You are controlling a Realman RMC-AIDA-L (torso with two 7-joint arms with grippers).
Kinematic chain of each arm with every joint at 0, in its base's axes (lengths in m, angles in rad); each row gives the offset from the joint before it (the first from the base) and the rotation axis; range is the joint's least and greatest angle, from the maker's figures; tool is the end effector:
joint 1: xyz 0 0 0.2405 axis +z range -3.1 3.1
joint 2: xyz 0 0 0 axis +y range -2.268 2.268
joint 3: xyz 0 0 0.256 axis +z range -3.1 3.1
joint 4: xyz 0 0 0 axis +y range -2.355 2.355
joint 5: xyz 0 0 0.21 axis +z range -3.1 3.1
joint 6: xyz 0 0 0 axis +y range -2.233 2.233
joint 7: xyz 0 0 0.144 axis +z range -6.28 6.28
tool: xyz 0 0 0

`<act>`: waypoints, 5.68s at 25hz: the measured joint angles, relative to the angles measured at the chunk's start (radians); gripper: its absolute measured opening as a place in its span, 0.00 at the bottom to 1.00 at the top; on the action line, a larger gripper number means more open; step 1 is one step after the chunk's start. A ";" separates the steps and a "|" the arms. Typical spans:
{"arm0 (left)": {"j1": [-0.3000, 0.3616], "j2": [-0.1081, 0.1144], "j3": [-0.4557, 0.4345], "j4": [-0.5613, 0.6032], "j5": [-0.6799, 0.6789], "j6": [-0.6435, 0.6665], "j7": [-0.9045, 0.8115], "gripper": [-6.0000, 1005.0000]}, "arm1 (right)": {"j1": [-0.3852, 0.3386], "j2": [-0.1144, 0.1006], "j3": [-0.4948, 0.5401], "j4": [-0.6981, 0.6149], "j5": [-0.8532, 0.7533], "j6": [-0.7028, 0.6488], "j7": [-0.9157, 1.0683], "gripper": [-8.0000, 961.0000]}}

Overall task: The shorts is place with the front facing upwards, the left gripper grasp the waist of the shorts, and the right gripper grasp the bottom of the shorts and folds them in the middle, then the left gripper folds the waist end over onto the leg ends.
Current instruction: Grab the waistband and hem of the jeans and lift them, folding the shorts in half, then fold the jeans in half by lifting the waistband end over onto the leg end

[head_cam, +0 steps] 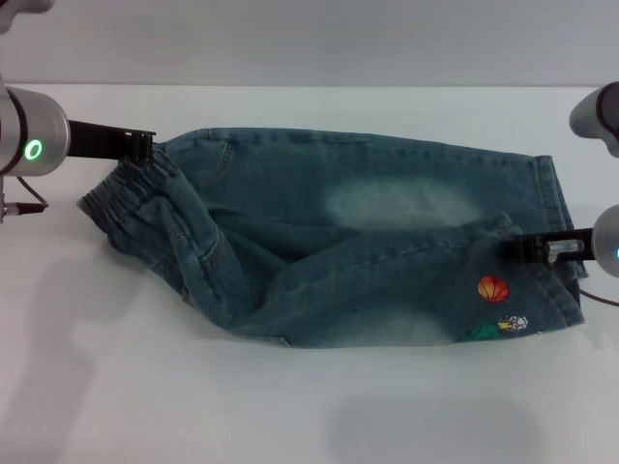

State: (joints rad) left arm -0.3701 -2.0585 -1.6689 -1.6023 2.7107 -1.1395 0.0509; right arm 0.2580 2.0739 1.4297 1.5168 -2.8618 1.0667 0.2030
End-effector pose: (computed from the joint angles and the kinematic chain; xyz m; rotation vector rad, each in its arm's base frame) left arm -0.1891 0.3714 0.0445 -1.9997 -1.1620 -0.0332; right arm 0.2306 0.3349 -0.0123 -1.9014 1.3357 -0.1258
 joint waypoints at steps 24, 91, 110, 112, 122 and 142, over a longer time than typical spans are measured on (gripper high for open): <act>-0.015 0.000 0.001 0.025 -0.010 0.008 0.003 0.03 | 0.045 -0.003 -0.011 -0.063 0.046 0.020 -0.056 0.14; -0.030 -0.003 0.010 0.107 -0.017 0.335 -0.062 0.03 | -0.066 -0.001 0.286 0.287 -0.056 -0.105 -0.208 0.01; -0.156 0.000 0.141 0.502 -0.022 0.896 -0.008 0.12 | 0.033 -0.005 0.350 -0.145 -0.052 -0.545 -0.420 0.22; -0.167 0.000 0.142 0.516 -0.024 0.894 -0.008 0.24 | 0.041 -0.003 0.352 -0.156 -0.051 -0.546 -0.428 0.31; -0.102 0.000 0.155 0.441 -0.024 0.816 -0.008 0.55 | -0.055 0.010 0.172 -0.215 -0.045 -0.905 -0.379 0.75; -0.071 0.003 0.083 0.359 -0.029 0.507 0.004 0.85 | 0.044 0.006 -0.121 -0.651 -0.032 -1.408 -0.169 0.27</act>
State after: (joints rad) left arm -0.4415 -2.0551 -1.5856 -1.2434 2.6819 -0.6327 0.0554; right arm 0.3022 2.0798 1.3084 0.8662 -2.8940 -0.3417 0.0339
